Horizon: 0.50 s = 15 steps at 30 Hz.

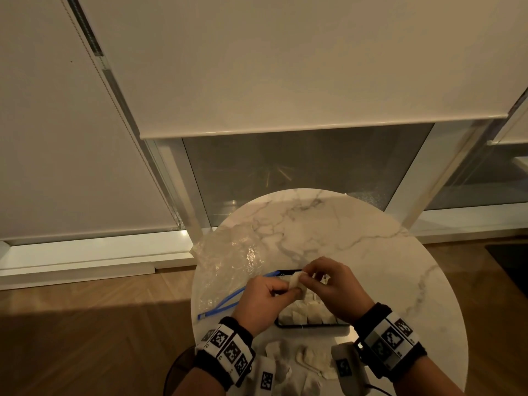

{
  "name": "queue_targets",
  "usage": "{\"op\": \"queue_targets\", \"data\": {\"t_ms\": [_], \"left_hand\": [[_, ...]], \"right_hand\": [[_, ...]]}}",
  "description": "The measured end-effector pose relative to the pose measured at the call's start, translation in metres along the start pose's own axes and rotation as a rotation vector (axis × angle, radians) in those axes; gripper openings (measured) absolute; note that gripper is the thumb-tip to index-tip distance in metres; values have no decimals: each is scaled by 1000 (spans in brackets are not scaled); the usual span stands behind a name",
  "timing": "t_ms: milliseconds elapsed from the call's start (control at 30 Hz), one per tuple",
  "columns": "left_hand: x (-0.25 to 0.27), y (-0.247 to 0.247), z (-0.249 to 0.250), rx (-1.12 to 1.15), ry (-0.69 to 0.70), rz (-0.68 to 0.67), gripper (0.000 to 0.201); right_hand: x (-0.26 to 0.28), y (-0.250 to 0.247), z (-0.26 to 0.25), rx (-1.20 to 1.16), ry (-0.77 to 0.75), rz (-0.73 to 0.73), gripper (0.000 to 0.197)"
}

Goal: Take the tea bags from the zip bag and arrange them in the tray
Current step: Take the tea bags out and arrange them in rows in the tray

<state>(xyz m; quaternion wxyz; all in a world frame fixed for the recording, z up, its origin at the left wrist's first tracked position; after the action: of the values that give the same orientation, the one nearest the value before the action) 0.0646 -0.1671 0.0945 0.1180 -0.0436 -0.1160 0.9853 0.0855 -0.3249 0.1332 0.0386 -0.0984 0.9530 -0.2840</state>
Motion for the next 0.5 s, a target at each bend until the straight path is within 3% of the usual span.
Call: {"op": "queue_targets", "data": {"t_ms": [167,233,500], "left_hand": [[-5,-9,-7,-29,-5,89,11],[-4,-6,-9,26,-54,72,6],[-9,-10,-25,44,-111,157,15]], "right_hand": [[-1,12,18,-19,104,-174,14],[-1,14,19,-42,116,-187,12],[-6,21,28,-242,229,-199,3]]}}
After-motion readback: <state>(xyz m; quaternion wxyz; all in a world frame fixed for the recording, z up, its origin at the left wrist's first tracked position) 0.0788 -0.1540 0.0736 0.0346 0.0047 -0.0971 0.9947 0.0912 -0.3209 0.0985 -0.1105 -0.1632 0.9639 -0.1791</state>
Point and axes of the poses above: each hand's wrist, its own x-axis away from the middle knuckle, its own y-axis out of the palm, z = x × y, the point moved 7 cm from there along -x, towards the middle knuckle, and after that the axes turned 3 degrees about y, right-handed, at the moved point
